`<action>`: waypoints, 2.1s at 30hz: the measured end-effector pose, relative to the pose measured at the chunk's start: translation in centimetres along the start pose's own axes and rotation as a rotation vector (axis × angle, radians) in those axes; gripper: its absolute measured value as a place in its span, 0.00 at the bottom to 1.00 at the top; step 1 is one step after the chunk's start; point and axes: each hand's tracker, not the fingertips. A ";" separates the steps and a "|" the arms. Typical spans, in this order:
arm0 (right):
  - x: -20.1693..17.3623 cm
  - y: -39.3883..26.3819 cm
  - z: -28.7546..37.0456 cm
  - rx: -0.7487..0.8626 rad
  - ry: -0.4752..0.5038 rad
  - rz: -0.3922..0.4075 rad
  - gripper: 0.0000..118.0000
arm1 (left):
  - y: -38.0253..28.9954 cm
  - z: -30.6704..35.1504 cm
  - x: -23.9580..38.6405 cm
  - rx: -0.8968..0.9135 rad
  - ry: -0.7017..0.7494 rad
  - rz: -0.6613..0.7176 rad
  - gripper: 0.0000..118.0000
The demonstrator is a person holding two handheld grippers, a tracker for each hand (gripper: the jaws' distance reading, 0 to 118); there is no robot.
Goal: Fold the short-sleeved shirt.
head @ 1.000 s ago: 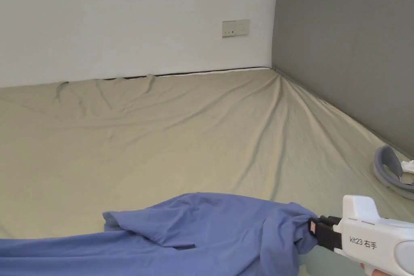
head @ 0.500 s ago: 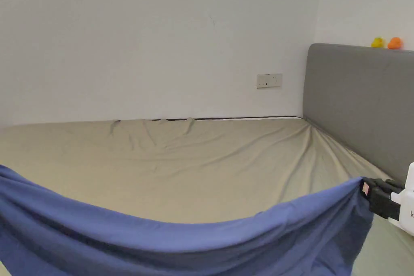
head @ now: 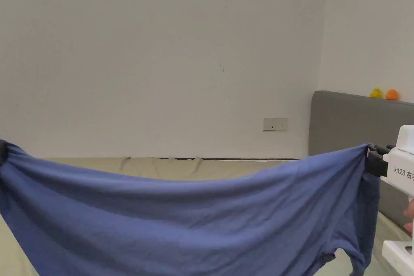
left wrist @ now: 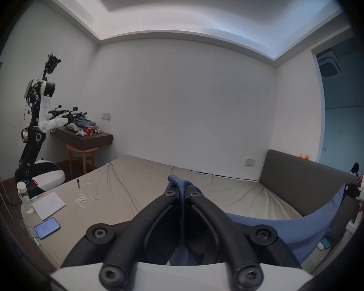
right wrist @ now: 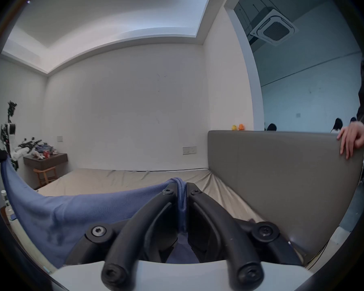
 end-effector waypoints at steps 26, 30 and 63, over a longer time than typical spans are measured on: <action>-3.5 4.3 -25.6 0.064 -0.178 0.056 0.05 | 2.2 -25.7 9.0 0.068 0.115 -0.204 0.01; -3.3 1.2 -28.2 0.059 -0.185 0.036 0.05 | -0.8 -29.4 9.5 0.042 0.108 -0.186 0.01; 3.8 -24.0 6.2 -0.213 -0.047 0.112 0.05 | -22.5 -1.1 1.8 -0.308 -0.089 0.013 0.01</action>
